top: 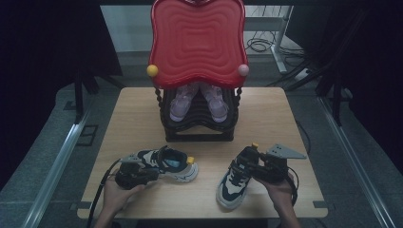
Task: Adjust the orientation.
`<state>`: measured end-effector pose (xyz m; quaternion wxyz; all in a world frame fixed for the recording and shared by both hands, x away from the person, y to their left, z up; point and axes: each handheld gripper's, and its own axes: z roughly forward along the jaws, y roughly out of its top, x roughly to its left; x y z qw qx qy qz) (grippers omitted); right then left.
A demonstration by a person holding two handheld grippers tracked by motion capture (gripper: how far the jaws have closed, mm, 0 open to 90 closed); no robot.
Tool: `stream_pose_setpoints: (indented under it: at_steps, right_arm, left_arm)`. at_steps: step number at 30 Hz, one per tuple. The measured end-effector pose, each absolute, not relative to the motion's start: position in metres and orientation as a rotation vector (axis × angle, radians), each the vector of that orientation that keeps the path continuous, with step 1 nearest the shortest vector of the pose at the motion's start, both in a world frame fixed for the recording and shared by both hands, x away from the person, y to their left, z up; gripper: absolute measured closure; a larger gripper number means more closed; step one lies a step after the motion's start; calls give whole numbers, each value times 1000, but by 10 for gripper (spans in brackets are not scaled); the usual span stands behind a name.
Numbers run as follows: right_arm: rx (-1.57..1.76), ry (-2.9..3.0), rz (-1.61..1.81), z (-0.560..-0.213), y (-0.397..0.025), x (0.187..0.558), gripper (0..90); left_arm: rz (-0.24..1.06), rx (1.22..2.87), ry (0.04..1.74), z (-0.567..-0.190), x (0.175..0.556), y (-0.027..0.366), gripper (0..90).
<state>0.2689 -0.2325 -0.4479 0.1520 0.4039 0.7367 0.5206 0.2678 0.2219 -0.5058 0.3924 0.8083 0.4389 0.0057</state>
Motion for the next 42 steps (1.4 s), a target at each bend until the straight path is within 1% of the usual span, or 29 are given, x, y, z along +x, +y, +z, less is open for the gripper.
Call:
stream_pose_setpoints:
  at_steps: [1, 4, 5, 7, 9, 11, 13, 18, 19, 20, 21, 22, 24, 25, 26, 27, 28, 29, 30, 31, 32, 37, 42]
  right_arm:
    - [1159, 2111, 1496, -447, -233, 269, 495]
    - [1160, 2109, 1499, -447, -233, 269, 495]
    - [1160, 2109, 1499, -447, -233, 269, 495]
    - [1158, 2114, 1499, -448, -232, 269, 495]
    - [1155, 2115, 1499, -448, -231, 269, 495]
    - [1153, 2119, 1499, -448, -229, 269, 496]
    - [1148, 2125, 1500, -448, -226, 270, 496]
    - [1125, 2159, 1494, -450, -216, 272, 508]
    - [1103, 2175, 1497, -451, -211, 273, 542]
    - [1103, 2175, 1497, -451, -211, 273, 542]
    - [1092, 2189, 1497, -451, -208, 273, 563]
    - [1074, 2202, 1499, -451, -203, 273, 638]
    - [1051, 2221, 1494, -451, -199, 275, 711]
    - [1045, 2231, 1496, -450, -196, 275, 740]
    - [1045, 2231, 1496, -450, -196, 275, 740]
    - [1023, 2263, 1490, -451, -187, 278, 790]
    - [1023, 2263, 1490, -451, -187, 278, 790]
    - [999, 2291, 1483, -451, -179, 281, 825]
    - [999, 2291, 1483, -451, -179, 281, 825]
    - [982, 2314, 1479, -451, -170, 284, 848]
    - [982, 2314, 1479, -451, -170, 284, 848]
    - [929, 2368, 1458, -446, -144, 294, 889]
    - [912, 2402, 1457, -446, -128, 301, 895]
  left_arm:
    - [22, 2029, 1106, -499, 265, 225, 735]
    - [36, 1995, 1104, -491, 263, 229, 636]
    - [43, 1979, 1105, -487, 261, 230, 636]
    - [56, 1941, 1103, -480, 258, 233, 569]
    - [61, 1931, 1103, -478, 257, 233, 553]
    - [76, 1915, 1103, -475, 255, 233, 513]
    - [114, 1905, 1100, -470, 252, 234, 502]
    - [159, 1901, 1099, -465, 249, 234, 489]
    - [167, 1903, 1097, -464, 248, 234, 488]
    - [174, 1903, 1096, -463, 248, 234, 488]
    - [175, 1900, 1096, -462, 247, 234, 487]
    - [180, 1900, 1094, -461, 246, 234, 487]
    - [191, 1901, 1086, -458, 246, 235, 485]
    - [191, 1901, 1086, -458, 246, 235, 484]
    - [195, 1899, 1087, -457, 246, 236, 484]
    - [198, 1897, 1087, -455, 246, 237, 483]
    - [198, 1897, 1087, -455, 246, 237, 482]
    - [198, 1893, 1091, -455, 246, 238, 482]
    - [200, 1892, 1092, -455, 246, 239, 482]
    - [202, 1888, 1097, -455, 246, 241, 481]
    - [202, 1888, 1097, -455, 246, 241, 481]
    - [204, 1873, 1105, -452, 247, 246, 476]
    - [206, 1873, 1100, -452, 247, 248, 474]
